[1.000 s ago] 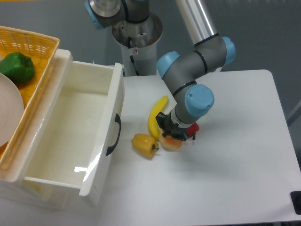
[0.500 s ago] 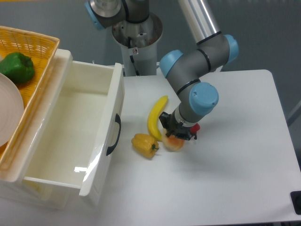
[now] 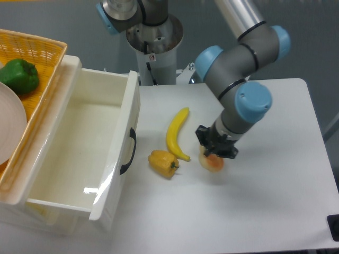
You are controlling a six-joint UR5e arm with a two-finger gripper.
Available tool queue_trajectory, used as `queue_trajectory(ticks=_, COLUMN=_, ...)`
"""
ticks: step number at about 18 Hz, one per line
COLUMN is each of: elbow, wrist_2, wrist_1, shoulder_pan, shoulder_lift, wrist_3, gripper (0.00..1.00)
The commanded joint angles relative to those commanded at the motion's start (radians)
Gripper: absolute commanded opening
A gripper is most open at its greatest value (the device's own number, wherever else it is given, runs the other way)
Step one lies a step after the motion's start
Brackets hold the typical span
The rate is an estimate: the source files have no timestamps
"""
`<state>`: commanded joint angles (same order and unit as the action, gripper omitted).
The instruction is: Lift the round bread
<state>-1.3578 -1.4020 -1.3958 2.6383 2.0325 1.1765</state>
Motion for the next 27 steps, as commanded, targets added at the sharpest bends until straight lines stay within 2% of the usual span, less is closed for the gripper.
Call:
queue_trajectory(ticks=4, elbow=0.117, wrist_2=-0.005, wrist_1=-0.115, shoulder_pan=0.038, shoulder_lift=0.028, wrist_3=0.113, gripper=0.00)
queue_trajectory(ticks=5, elbow=0.140, wrist_2=-0.005, wrist_1=-0.129, shoulder_pan=0.043, shoulder_lift=0.034, wrist_3=0.120, gripper=0.00)
queue_trajectory(ticks=11, elbow=0.227, wrist_2=-0.129, wrist_1=-0.153, shoulder_pan=0.057, shoulder_lift=0.055, wrist_3=0.198, gripper=0.00)
queue_trajectory(ticks=15, elbow=0.238, wrist_2=-0.129, wrist_1=-0.187, shoulder_pan=0.057, shoulder_lift=0.057, wrist_3=0.189, gripper=0.00)
queue_trajectory(ticks=27, elbow=0.249, wrist_2=-0.124, wrist_1=-0.184, shoulder_pan=0.049, shoulder_lift=0.058, wrist_3=0.170, gripper=0.00)
